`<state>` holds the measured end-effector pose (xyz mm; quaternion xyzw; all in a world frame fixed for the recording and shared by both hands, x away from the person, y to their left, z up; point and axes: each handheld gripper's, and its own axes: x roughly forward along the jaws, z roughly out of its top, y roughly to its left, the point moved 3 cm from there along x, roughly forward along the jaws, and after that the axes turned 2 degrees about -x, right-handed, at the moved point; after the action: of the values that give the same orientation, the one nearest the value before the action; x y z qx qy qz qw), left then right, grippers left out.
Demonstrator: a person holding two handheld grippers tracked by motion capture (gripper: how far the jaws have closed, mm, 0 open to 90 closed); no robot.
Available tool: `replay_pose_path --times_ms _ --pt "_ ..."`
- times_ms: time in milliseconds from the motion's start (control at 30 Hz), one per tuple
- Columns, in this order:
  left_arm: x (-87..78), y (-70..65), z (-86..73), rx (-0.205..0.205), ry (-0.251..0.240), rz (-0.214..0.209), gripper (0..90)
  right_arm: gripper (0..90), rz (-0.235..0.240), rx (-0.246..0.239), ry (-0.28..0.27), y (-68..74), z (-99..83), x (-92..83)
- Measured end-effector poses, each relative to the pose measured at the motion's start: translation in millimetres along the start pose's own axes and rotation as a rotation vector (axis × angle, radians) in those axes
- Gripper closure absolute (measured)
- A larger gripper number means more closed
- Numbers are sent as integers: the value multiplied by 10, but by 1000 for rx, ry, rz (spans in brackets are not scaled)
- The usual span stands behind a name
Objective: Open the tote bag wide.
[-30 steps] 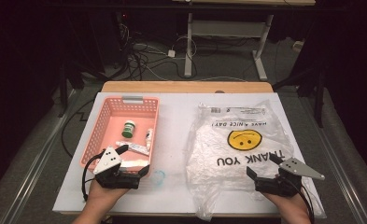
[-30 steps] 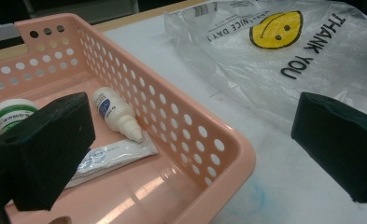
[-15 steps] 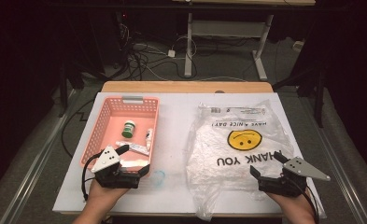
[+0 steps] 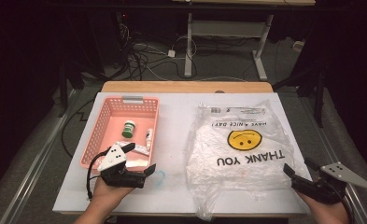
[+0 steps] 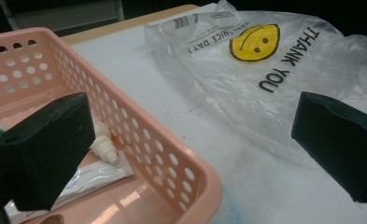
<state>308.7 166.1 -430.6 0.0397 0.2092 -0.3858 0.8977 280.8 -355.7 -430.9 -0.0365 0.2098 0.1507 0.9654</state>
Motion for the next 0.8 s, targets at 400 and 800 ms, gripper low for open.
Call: replay_pose_path --times_ms 400,800 --pt "134 -70 77 29 -6 -34 0 415 -9 94 173 -262 -431 7" --pt "172 -81 94 32 -8 -45 0 854 71 40 271 -136 -536 102"
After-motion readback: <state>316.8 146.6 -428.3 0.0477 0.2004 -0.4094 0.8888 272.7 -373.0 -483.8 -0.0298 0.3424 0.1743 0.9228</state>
